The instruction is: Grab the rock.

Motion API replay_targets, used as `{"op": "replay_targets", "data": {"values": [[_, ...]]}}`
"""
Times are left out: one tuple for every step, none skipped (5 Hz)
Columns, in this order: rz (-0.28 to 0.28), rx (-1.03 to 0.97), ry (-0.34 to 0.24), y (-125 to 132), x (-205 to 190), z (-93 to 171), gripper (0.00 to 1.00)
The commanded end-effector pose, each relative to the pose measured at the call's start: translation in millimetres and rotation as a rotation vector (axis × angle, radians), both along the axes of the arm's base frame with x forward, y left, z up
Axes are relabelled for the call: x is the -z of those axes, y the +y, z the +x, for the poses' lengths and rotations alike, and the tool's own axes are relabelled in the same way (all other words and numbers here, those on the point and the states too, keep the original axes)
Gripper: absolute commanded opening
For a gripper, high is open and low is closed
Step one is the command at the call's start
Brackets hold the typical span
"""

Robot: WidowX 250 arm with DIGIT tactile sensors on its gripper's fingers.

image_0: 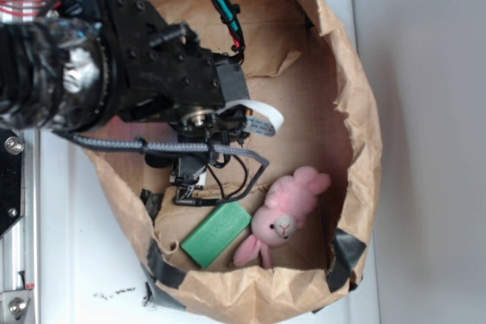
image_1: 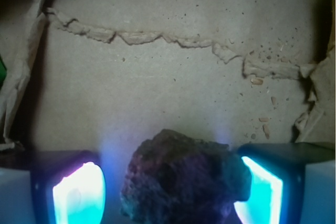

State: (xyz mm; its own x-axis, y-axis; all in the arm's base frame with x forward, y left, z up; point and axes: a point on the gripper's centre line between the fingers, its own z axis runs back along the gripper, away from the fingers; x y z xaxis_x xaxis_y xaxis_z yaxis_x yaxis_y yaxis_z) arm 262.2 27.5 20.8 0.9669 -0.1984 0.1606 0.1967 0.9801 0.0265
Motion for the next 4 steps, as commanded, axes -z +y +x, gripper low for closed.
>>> {"op": "replay_targets", "data": {"values": [[-0.009, 0.014, -0.025, -7.1, -9.4, 10.5, 0.0], [-0.039, -0.014, -0.012, 1.5, -24.4, 11.1, 0.0], [-0.109, -0.058, -0.009, 15.9, -54.3, 14.6, 0.0], [-0.176, -0.124, 0.011, 16.1, -94.6, 16.4, 0.0]]}}
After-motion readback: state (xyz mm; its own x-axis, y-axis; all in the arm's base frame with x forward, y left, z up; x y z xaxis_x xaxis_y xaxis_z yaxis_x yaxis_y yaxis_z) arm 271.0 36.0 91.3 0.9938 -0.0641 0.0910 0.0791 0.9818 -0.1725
